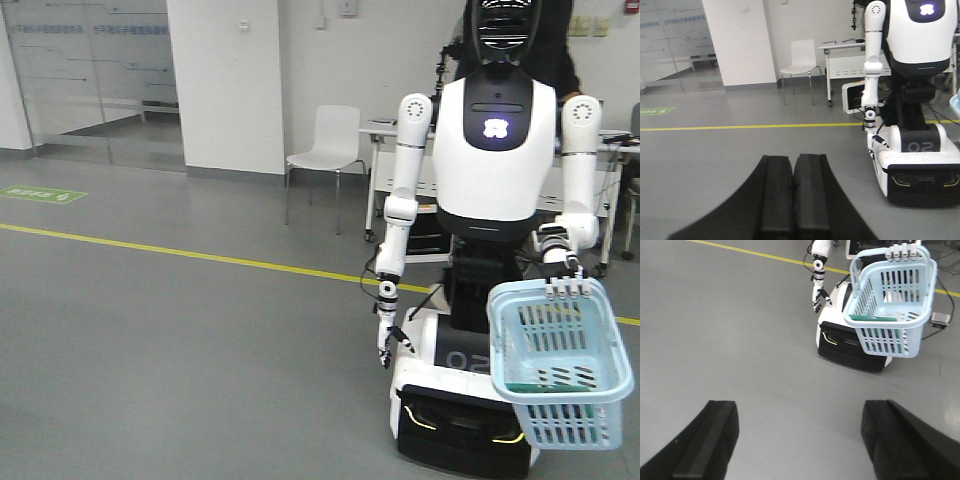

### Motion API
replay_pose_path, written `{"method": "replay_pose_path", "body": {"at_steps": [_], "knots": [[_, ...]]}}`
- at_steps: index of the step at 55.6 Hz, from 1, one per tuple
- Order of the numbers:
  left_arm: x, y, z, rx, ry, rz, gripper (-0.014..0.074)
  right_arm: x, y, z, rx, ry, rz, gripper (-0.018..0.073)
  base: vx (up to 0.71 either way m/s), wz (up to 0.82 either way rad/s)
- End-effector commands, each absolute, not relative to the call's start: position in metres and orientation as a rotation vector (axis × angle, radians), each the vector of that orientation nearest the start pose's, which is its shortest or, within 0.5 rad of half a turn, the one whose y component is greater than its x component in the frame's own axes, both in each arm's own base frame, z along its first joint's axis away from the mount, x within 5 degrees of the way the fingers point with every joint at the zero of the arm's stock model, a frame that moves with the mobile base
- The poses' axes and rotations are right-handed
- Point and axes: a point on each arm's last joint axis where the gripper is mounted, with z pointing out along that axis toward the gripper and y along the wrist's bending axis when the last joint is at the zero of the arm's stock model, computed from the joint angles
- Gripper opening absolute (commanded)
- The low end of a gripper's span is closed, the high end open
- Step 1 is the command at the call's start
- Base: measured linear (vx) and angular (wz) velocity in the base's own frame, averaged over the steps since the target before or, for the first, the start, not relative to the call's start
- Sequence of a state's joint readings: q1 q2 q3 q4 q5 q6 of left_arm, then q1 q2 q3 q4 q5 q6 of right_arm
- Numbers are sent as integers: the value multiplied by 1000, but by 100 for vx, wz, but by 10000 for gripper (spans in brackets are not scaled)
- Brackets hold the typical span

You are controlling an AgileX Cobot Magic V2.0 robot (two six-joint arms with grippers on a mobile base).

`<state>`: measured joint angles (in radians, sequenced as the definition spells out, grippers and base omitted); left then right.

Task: Pick snacks and fruit into basket
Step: 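Drive the base toward the black fruit display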

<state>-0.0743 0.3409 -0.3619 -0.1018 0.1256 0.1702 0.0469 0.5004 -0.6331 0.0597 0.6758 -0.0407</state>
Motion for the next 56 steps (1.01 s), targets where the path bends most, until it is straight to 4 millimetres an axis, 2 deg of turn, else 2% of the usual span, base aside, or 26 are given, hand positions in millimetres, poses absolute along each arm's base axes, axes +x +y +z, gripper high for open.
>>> {"method": "replay_pose_path", "body": {"at_steps": [1, 56], "knots": [[83, -7, 317, 105, 1481, -14, -8, 95, 7, 344, -67, 1924, 61, 564, 0, 42], [83, -7, 317, 105, 1481, -14, -8, 95, 7, 344, -67, 1923, 61, 564, 8, 43]]}}
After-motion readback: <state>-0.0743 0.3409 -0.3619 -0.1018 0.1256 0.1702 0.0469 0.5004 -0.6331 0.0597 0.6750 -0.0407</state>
